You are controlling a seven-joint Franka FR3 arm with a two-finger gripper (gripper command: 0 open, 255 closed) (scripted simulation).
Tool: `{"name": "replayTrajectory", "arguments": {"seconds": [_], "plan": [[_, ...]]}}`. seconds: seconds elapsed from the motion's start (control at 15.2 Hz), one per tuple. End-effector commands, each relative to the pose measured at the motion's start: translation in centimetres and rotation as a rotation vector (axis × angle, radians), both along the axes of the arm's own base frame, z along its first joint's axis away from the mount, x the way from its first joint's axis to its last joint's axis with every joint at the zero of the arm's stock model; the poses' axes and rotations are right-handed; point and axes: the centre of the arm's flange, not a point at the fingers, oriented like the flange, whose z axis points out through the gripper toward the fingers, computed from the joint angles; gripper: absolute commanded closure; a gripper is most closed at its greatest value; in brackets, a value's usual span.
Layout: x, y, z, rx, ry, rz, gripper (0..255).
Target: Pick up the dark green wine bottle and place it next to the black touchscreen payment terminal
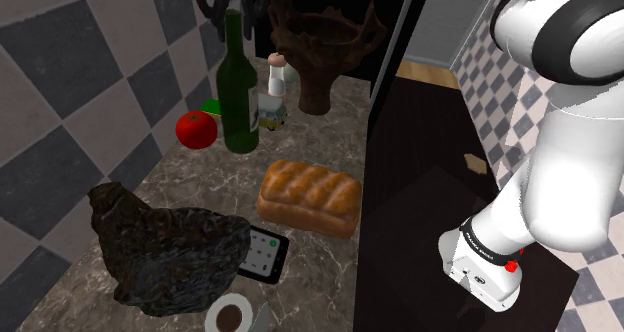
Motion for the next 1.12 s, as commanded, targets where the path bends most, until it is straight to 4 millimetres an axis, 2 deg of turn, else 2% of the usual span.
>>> {"name": "replayTrajectory", "arguments": {"seconds": [0.0, 0.99, 1.06], "plan": [[0.0, 0.2, -1.1, 0.001, -0.001, 0.0, 255], [0.0, 0.2, -9.3, 0.001, -0.001, 0.0, 255], [0.0, 0.2, -9.3, 0.001, -0.001, 0.0, 255]]}}
